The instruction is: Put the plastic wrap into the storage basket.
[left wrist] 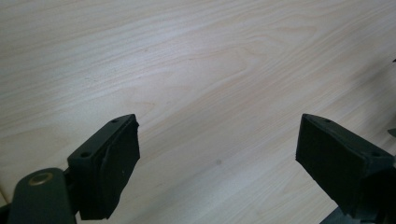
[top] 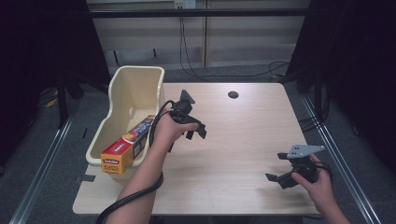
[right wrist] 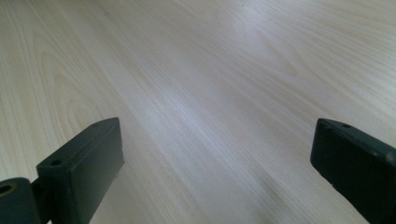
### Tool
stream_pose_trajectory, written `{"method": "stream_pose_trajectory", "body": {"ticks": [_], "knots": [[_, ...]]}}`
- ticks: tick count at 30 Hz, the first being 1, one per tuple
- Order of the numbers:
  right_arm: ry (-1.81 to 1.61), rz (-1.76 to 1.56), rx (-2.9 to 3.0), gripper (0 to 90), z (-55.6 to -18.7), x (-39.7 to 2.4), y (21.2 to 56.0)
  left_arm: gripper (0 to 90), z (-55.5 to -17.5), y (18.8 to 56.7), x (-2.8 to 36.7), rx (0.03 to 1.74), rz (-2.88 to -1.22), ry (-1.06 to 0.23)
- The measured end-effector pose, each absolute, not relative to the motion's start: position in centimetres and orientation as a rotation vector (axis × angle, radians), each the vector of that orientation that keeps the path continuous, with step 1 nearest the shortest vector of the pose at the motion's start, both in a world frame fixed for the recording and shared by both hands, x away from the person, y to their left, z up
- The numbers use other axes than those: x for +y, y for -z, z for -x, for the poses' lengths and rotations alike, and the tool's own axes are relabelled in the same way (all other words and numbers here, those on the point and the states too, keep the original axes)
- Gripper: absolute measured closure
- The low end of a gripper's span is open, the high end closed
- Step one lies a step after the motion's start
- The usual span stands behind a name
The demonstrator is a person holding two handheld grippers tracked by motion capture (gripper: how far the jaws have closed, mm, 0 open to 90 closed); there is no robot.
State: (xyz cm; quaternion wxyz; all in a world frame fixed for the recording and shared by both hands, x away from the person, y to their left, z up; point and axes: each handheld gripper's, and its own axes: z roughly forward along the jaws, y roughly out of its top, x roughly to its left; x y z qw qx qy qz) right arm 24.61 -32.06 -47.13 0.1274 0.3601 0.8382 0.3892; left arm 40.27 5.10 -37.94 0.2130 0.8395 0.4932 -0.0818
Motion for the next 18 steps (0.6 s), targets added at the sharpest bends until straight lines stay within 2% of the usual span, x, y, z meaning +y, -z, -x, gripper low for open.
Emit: {"method": "stream_pose_trajectory", "body": {"ticks": [18], "knots": [[-1.135,-1.043,2.452,2.4,-24.7,-31.9,47.3,12.0,-38.2,42.6,4.6,1.28,-2.352,0.267]]}}
